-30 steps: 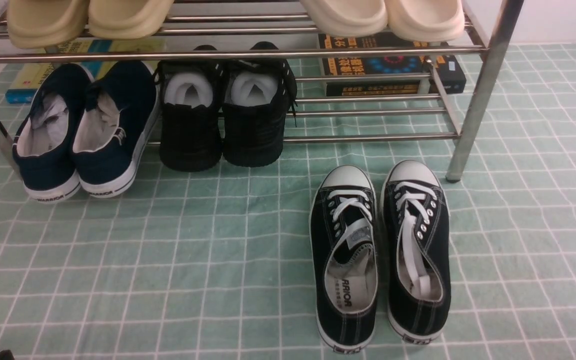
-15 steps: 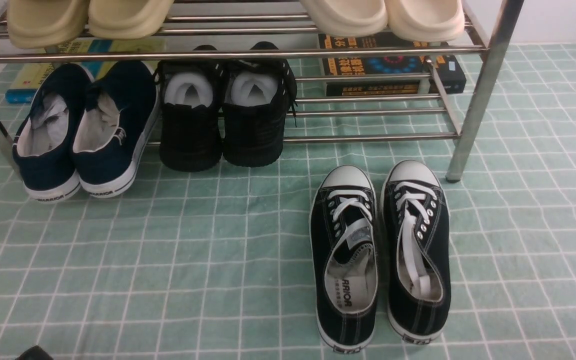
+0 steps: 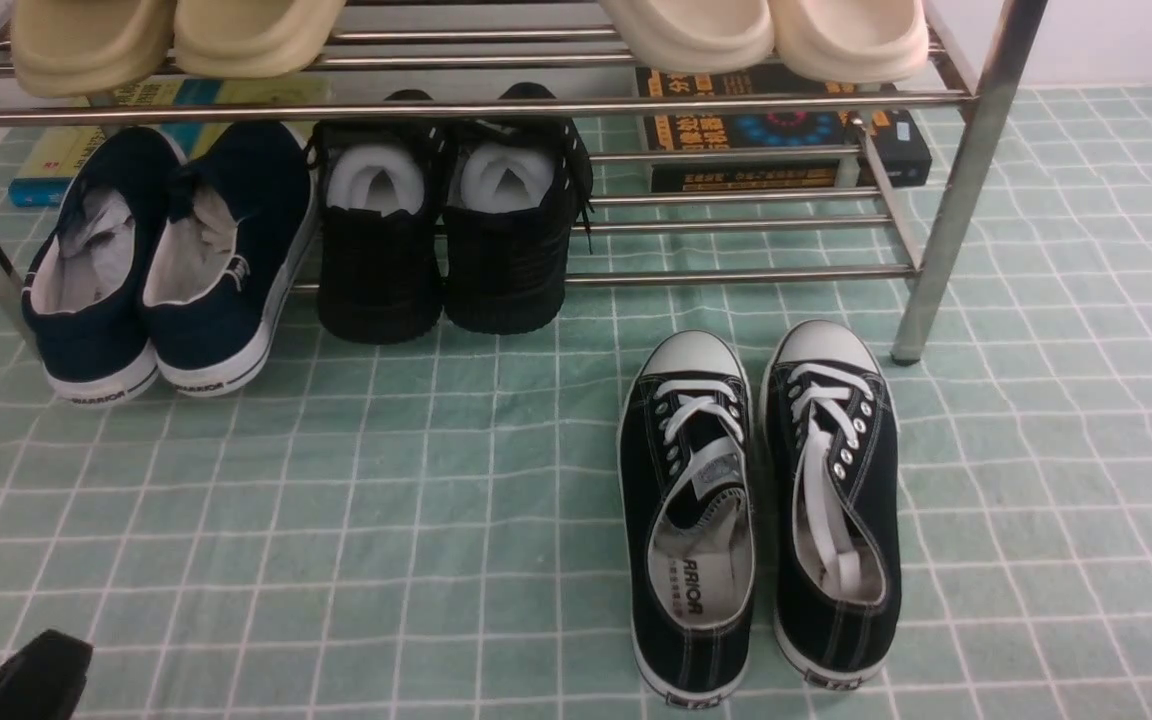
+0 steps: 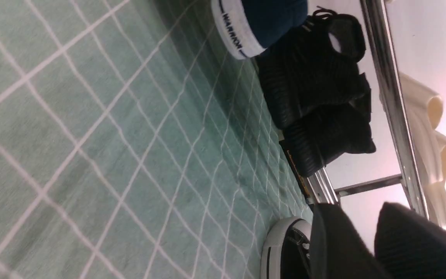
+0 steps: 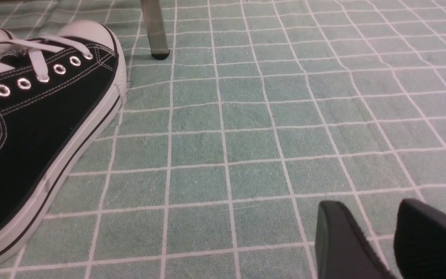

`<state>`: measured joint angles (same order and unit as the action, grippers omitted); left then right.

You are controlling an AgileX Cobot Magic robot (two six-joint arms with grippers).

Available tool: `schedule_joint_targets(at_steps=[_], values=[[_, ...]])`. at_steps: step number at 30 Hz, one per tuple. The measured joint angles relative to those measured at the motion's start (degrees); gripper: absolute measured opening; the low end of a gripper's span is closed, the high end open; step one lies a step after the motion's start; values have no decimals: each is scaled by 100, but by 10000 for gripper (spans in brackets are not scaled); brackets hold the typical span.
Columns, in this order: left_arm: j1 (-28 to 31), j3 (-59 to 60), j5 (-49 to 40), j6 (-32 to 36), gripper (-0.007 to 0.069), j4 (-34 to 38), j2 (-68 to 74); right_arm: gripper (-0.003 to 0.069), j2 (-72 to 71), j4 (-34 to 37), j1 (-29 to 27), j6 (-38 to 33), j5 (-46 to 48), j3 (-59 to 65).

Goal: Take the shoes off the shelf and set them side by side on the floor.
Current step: 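Grasp the leftmost shoe on the bottom shelf of the shoe rack with the left gripper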

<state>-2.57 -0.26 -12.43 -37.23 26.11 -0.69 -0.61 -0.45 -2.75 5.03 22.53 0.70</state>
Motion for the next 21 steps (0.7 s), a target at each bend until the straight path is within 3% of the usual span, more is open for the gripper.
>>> schedule_joint_targets(at_steps=[2, 5, 7, 10, 16, 21], values=[[0, -232, -5, 215, 136, -5, 0, 239, 0, 0, 0, 0, 0, 0], [0, -1105, -288, 1039, 32, -251, 335, 239, 0, 0, 0, 0, 0, 0], [0, -1793, -720, 1488, 2, -600, 892, 239, 0, 0, 0, 0, 0, 0], [-5, -2426, -1170, 1645, 1, -1037, 1569, 239, 0, 0, 0, 0, 0, 0], [-5, -4000, -3147, 1767, 1, -2663, 4246, 239, 0, 0, 0, 0, 0, 0], [-10, -4922, -3758, 1690, 3, -3661, 6149, 239, 0, 0, 0, 0, 0, 0]])
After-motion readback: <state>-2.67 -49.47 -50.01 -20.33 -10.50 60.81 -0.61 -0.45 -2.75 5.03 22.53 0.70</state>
